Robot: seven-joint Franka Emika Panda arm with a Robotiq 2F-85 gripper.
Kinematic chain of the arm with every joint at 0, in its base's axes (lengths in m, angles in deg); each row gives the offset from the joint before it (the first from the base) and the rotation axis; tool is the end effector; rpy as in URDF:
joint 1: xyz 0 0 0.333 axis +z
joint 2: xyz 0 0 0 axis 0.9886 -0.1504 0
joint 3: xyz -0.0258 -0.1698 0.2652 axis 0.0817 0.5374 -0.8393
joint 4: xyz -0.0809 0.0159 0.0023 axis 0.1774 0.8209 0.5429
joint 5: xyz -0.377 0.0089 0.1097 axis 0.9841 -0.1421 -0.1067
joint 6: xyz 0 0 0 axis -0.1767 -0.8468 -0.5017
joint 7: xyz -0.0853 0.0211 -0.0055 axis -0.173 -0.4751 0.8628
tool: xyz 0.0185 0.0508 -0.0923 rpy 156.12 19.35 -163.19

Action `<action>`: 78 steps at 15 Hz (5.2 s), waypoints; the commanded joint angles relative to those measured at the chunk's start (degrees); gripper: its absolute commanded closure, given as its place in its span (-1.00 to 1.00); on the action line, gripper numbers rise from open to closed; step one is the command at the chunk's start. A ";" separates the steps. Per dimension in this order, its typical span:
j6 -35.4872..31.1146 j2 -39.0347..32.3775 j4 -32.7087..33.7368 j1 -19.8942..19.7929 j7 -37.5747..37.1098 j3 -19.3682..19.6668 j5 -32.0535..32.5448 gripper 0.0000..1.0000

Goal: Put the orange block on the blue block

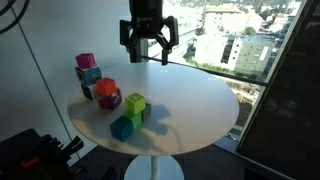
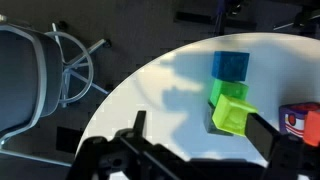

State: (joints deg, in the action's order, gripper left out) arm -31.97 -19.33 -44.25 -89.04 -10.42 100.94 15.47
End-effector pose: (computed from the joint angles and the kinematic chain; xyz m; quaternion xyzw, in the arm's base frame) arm 0.4294 -0.1904 0.4538 0.9944 0.0637 -0.0662 0.0522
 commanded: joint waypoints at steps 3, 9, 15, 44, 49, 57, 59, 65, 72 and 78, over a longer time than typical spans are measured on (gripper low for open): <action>0.06 0.09 0.19 -0.51 0.10 -0.48 -0.14 -1.00; 0.06 0.13 0.19 -0.50 0.10 -0.48 -0.14 -1.00; -0.22 -0.68 0.50 0.34 -0.25 -1.77 -0.83 -1.00; -11.31 0.12 -6.00 7.38 -13.72 -11.96 -11.56 -1.00; -10.29 -1.62 -4.88 7.12 -12.88 -11.95 -10.96 -1.00; -10.71 -2.79 -4.71 7.44 -12.16 -12.00 -11.71 -1.00; -10.67 -3.57 -4.67 7.44 -12.97 -12.23 -11.67 -1.00; -10.74 -5.28 -4.88 8.12 -15.63 -13.94 -10.65 -1.00; -11.20 -5.12 -6.32 9.20 -23.93 -17.03 -7.29 -1.00; -12.57 -4.88 -8.36 9.90 -28.10 -18.25 -6.61 -1.00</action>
State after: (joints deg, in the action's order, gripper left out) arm -42.74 -25.13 -51.02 -79.68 -36.34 82.86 8.24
